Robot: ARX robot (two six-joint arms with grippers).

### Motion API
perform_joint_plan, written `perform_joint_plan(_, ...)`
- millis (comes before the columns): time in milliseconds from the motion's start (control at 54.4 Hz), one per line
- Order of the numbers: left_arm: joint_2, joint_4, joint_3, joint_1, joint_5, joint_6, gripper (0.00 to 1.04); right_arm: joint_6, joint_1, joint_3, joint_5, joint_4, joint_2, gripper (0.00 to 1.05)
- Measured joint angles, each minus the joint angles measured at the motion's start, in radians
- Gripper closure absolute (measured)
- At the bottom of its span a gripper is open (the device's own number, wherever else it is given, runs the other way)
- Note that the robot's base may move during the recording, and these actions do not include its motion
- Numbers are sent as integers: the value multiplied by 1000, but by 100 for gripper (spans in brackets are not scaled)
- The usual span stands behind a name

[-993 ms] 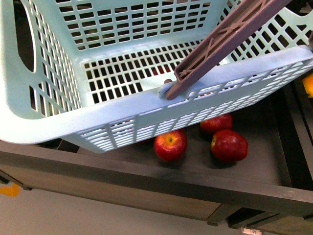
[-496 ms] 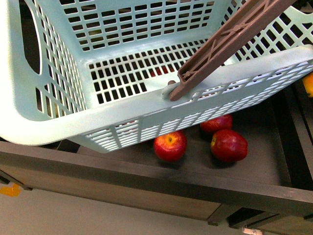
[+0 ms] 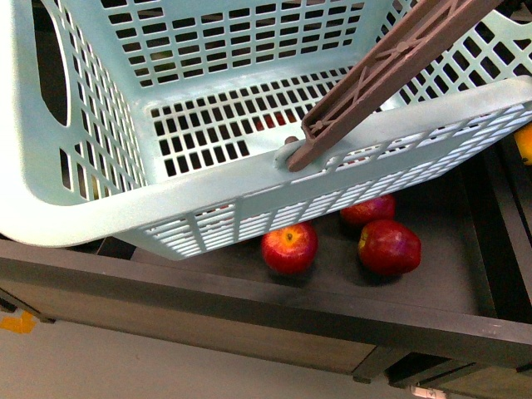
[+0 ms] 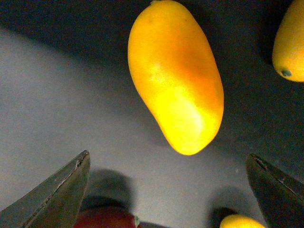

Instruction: Pick mango and avocado into basket

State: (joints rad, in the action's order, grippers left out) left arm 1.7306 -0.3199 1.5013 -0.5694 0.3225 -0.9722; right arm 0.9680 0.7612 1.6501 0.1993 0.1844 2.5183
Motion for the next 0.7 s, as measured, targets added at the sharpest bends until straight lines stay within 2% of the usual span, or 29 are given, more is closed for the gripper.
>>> perform_joint_plan(698, 0, 0, 0, 0, 0, 0, 89, 43, -61, 445, -24, 212, 277, 9)
